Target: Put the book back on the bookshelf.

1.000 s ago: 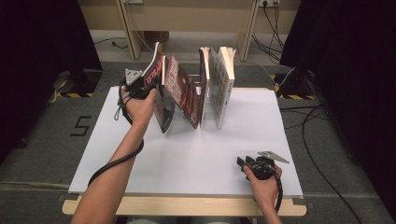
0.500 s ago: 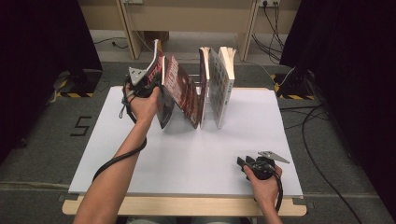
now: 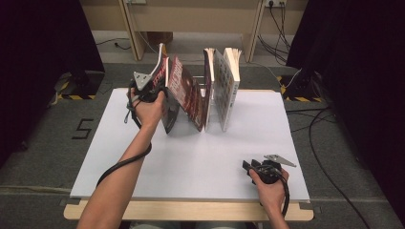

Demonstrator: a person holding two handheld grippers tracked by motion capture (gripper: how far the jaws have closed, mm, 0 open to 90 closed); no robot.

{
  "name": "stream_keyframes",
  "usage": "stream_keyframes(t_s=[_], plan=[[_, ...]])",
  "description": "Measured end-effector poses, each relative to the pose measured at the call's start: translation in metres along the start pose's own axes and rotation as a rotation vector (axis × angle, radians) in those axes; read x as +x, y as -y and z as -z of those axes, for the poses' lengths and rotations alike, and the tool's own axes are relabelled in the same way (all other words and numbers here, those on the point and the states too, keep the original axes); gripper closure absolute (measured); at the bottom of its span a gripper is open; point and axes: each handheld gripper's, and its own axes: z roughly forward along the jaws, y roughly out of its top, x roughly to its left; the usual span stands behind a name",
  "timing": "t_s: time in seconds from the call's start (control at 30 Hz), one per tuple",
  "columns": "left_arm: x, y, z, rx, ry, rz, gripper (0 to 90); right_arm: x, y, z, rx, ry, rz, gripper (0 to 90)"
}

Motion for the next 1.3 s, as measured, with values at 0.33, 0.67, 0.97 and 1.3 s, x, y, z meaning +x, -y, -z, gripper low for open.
stream_keyframes(t_s=[0.33, 0.67, 0.97, 1.3], plan=[[0.004, 0.004, 0.004, -0.008, -0.012, -0.001, 83.9, 0.0, 0.0, 0.001, 0.0, 0.002, 0.007, 55.1], [0.01, 0.001, 0.007, 0.001, 0.019, 0.039, 73.8, 0.001, 0.0, 0.001, 0.0, 0.0, 0.002, 55.0], [0.013, -0.002, 0.014, 0.009, 0.033, 0.087, 56.4, 0.001, 0.0, 0.001, -0.003, 0.002, 0.009, 55.0], [0.016, -0.006, 0.037, 0.007, 0.043, 0.115, 47.9, 0.003, 0.0, 0.002, -0.006, 0.002, 0.004, 55.0]])
